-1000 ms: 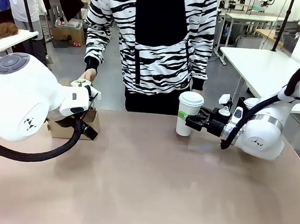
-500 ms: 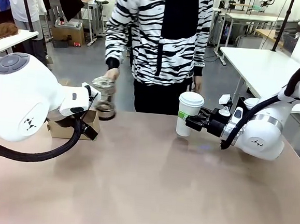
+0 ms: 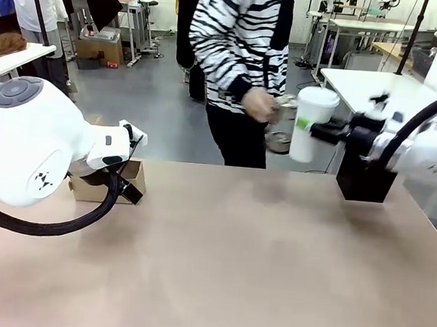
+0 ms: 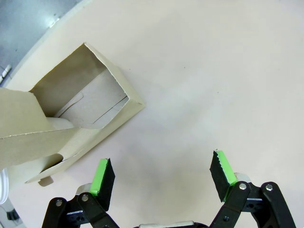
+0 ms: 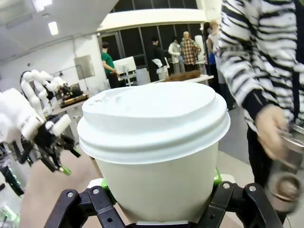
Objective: Pour a drink into a cup and package it in a carrier.
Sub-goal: When a person places the Paper Cup Lid on the 600 ml Paper Cup , lift the 600 ml Paper Cup.
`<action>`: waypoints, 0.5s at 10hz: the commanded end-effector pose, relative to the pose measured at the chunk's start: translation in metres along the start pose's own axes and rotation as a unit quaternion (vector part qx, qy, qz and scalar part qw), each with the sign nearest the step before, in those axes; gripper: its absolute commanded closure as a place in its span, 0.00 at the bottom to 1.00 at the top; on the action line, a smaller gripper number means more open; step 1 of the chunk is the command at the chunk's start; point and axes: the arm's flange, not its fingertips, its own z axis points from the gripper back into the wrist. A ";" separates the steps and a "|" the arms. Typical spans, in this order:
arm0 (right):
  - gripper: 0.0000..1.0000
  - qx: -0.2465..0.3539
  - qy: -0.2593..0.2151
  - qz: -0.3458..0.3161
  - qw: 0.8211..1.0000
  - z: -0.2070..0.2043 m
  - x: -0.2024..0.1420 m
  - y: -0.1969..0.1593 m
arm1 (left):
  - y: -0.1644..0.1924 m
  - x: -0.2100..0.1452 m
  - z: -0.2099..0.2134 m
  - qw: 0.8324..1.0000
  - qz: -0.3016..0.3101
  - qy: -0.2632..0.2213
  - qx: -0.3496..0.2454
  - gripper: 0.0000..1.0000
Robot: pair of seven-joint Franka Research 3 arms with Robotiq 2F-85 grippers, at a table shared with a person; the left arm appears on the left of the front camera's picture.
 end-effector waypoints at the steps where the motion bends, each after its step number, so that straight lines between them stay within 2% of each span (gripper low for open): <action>1: 0.20 0.002 0.027 -0.008 1.000 0.015 0.058 0.023 | 0.000 0.000 0.000 1.000 0.000 0.000 -0.001 0.00; 3: 0.20 0.031 0.014 -0.013 0.999 0.020 0.109 0.034 | 0.000 0.000 0.000 1.000 0.000 0.000 -0.001 0.00; 5: 0.20 0.040 0.020 -0.008 0.999 0.015 0.134 0.045 | 0.000 0.000 0.000 1.000 0.000 0.000 -0.001 0.00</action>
